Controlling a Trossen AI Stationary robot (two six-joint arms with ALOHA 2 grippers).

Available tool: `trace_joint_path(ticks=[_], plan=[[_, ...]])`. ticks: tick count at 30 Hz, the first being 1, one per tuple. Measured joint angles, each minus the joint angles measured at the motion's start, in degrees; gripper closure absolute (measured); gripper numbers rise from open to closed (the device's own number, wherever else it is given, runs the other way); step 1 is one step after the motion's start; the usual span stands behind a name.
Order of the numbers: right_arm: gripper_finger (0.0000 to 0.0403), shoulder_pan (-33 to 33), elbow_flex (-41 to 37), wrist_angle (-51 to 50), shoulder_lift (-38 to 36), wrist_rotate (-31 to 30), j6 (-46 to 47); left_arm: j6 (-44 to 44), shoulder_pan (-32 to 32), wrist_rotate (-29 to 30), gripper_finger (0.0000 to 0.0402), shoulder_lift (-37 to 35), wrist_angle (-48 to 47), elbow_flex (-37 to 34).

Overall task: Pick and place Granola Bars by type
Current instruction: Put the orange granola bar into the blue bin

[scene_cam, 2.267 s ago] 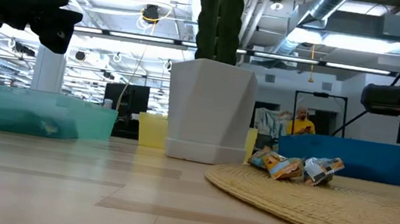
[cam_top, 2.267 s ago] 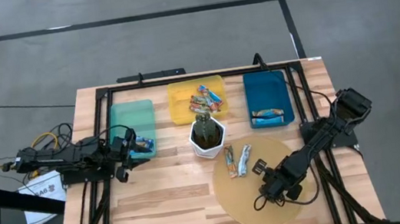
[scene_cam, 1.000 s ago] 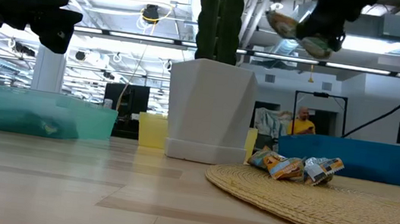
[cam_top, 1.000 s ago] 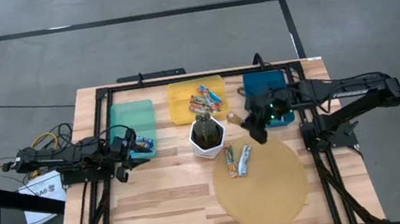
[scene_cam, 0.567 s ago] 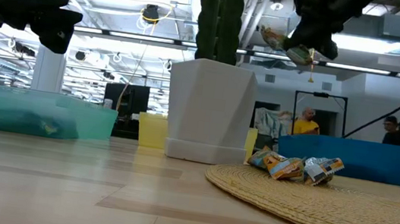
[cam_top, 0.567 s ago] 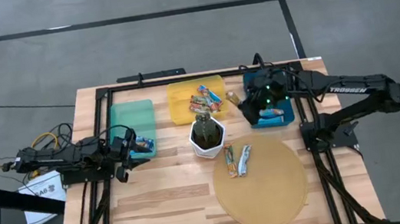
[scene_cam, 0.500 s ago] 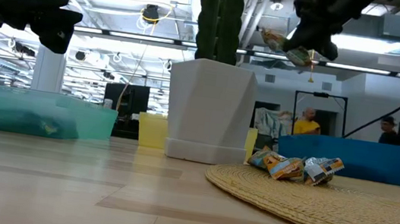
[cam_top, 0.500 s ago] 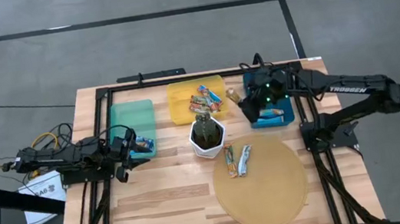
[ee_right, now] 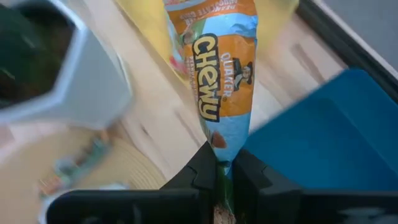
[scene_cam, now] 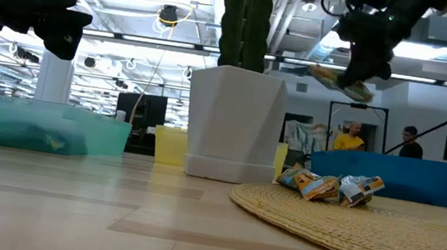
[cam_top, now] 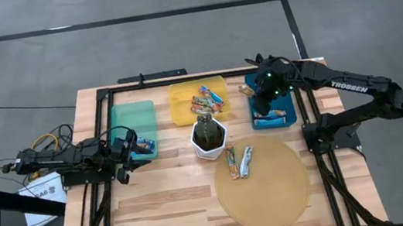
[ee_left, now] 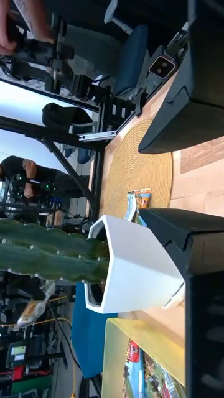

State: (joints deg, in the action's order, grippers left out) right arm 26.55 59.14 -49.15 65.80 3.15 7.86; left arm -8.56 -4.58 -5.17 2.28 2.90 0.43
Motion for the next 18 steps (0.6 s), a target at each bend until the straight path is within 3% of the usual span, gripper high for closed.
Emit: trace_joint_path(ticks=[9, 18], plan=[[0.0384, 4.2, 0.0, -12.4, 3.1, -0.8, -15.7, 0.0, 0.0, 0.0, 0.0257, 0.0, 0.0, 0.0], [0.0388, 4.8, 0.0, -19.5, 6.8, -9.1, -27.3, 0.0, 0.0, 0.0, 0.0257, 0.0, 0.0, 0.0]])
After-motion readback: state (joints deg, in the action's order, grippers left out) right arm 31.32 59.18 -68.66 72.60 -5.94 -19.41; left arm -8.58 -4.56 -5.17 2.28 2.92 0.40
